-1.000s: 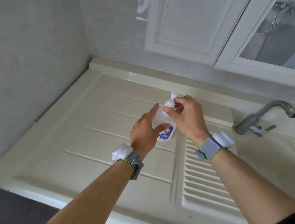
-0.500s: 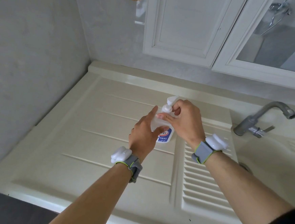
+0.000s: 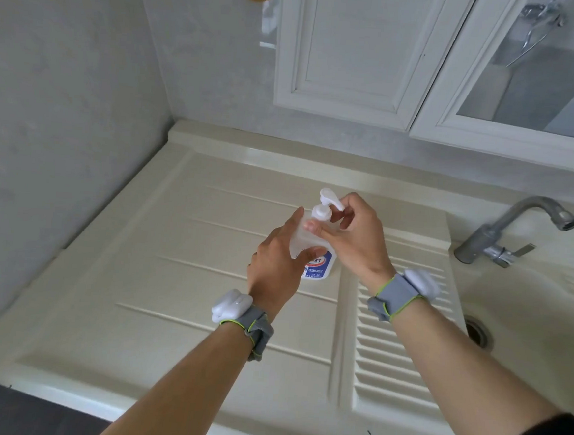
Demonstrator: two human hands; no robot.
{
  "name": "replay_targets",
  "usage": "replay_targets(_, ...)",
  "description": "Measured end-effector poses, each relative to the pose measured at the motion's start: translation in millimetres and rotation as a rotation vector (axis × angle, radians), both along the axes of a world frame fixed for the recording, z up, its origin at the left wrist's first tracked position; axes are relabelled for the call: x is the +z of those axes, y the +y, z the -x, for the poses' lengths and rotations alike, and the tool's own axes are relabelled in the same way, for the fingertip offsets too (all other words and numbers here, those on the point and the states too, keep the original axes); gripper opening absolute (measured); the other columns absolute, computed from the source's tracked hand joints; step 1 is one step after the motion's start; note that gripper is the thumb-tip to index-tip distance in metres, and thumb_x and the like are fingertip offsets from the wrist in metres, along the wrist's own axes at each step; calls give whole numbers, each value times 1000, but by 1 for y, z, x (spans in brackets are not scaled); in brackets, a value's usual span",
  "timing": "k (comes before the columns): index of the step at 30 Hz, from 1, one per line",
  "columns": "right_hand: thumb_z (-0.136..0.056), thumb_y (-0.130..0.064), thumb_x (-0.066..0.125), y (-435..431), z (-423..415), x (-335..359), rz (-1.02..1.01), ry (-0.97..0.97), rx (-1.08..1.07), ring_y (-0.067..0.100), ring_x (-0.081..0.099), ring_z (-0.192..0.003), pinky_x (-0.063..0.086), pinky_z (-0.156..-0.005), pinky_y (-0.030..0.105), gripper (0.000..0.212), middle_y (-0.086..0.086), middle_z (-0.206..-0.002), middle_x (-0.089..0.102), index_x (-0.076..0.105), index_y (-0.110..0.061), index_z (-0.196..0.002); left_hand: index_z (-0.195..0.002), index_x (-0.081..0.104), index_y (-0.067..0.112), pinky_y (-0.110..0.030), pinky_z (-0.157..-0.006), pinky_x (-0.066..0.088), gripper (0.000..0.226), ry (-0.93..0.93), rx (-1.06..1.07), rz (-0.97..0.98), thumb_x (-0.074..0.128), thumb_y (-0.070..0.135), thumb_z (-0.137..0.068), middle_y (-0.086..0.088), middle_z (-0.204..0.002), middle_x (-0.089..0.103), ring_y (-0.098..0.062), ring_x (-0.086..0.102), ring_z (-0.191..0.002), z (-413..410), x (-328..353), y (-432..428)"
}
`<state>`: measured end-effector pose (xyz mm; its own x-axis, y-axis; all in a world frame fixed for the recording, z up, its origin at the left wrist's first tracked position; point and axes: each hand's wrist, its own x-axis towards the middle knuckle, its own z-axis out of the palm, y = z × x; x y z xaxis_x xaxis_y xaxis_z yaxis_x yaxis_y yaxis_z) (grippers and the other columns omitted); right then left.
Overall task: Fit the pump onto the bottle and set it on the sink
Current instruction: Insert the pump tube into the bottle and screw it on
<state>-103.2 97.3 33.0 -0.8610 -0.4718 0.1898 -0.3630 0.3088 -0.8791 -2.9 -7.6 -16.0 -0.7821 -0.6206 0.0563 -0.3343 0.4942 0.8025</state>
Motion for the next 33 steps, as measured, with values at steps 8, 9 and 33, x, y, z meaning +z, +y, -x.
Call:
replay_targets(8, -86, 0, 78, 12, 16, 8, 51, -76, 210, 20, 61, -86, 51, -79, 37, 29, 14, -100, 73, 74, -6, -114, -155, 35, 49, -42, -94, 51, 81, -5, -3, -8, 66, 71, -84, 9, -141, 63, -22, 62, -124, 0, -2, -2)
replay_targets(9, -85, 2, 78, 11, 16, 7, 77, -87, 197, 19, 61, -81, 51, -78, 39, 24, 13, -92, 74, 76, -8, -107, -155, 35, 49, -42, -94, 51, 81, -5, -3, -7, 66, 72, -84, 9, -141, 63, -22, 62, -124, 0, -3, -1)
replay_targets(33, -68, -22, 95, 9, 10, 6, 43, -17, 85, 11, 66, -94, 50, -89, 16, 48, 3, -102, 74, 72, -8, -107, -155, 36, 49, -43, -97, 51, 81, 0, 9, -5, 69, 69, -83, 8, -138, 65, -23, 63, -122, 0, -2, -2)
